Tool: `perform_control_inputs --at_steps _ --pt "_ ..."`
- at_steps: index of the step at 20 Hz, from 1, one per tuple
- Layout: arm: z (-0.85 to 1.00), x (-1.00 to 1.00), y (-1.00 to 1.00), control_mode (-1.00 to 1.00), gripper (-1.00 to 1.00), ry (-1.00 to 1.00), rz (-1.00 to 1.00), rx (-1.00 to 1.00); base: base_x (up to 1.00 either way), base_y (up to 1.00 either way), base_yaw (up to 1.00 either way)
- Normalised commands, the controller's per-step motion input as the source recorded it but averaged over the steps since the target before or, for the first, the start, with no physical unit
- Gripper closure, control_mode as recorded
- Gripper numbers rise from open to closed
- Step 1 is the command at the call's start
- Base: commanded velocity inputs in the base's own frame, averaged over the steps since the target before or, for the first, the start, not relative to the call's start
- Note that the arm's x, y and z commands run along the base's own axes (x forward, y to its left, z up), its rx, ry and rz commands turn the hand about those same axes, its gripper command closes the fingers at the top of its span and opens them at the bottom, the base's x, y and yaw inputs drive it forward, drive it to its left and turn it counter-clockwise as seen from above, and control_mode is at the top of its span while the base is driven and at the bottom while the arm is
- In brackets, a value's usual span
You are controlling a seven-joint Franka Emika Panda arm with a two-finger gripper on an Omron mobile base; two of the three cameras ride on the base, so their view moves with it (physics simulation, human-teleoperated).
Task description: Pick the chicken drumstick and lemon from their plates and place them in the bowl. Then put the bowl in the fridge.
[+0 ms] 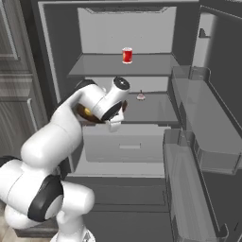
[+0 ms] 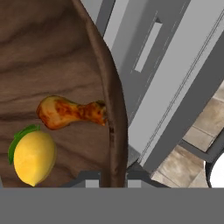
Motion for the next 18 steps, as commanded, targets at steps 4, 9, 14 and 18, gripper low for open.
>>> perform_control_inputs --at_steps 4,9,14,18 --pt "-0.10 0.35 0.00 -1.00 1.00 0.00 -0.01 0.01 0.00 0.00 0.00" --pt "-0.17 0.34 0.00 -1.00 1.00 0.00 -0.03 0.00 0.00 0.00 0.00" --pt "-0.29 0.25 0.00 -1.00 1.00 0.00 0.00 0.00 0.00 0.00 0.00" --pt "-0.24 0.36 0.00 -1.00 1.00 0.00 0.00 0.00 0.00 0.00 0.00"
